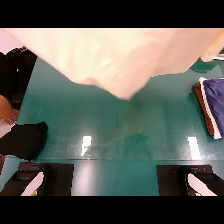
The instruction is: Fold the shirts.
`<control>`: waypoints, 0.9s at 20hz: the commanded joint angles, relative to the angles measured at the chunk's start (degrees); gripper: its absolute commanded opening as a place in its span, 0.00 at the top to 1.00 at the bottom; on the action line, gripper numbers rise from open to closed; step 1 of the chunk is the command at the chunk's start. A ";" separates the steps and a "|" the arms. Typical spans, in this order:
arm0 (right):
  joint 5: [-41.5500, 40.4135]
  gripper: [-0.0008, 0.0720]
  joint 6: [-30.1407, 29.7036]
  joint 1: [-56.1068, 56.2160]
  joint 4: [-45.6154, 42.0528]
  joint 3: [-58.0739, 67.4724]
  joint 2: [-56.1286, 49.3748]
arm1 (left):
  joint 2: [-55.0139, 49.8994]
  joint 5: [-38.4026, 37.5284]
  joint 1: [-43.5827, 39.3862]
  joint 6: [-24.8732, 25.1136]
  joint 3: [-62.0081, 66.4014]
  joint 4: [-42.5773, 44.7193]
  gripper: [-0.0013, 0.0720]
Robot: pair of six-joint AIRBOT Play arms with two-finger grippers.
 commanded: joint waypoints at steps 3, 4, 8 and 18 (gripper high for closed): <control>-1.88 0.97 -0.66 -5.05 -0.35 -0.79 4.85 | 0.11 -4.55 0.07 -4.59 2.25 -0.76 0.95; -0.46 0.97 -0.63 -4.98 0.09 0.28 3.48 | -0.85 -6.58 0.07 -5.73 1.25 -0.79 0.95; 8.07 0.97 -0.35 1.20 1.44 0.72 -5.81 | -6.75 -15.37 0.07 -6.36 -7.87 -0.70 0.95; 2.49 0.97 -0.35 22.08 -6.51 -39.87 -18.71 | -12.59 -12.20 -0.17 -2.34 -57.66 9.68 0.95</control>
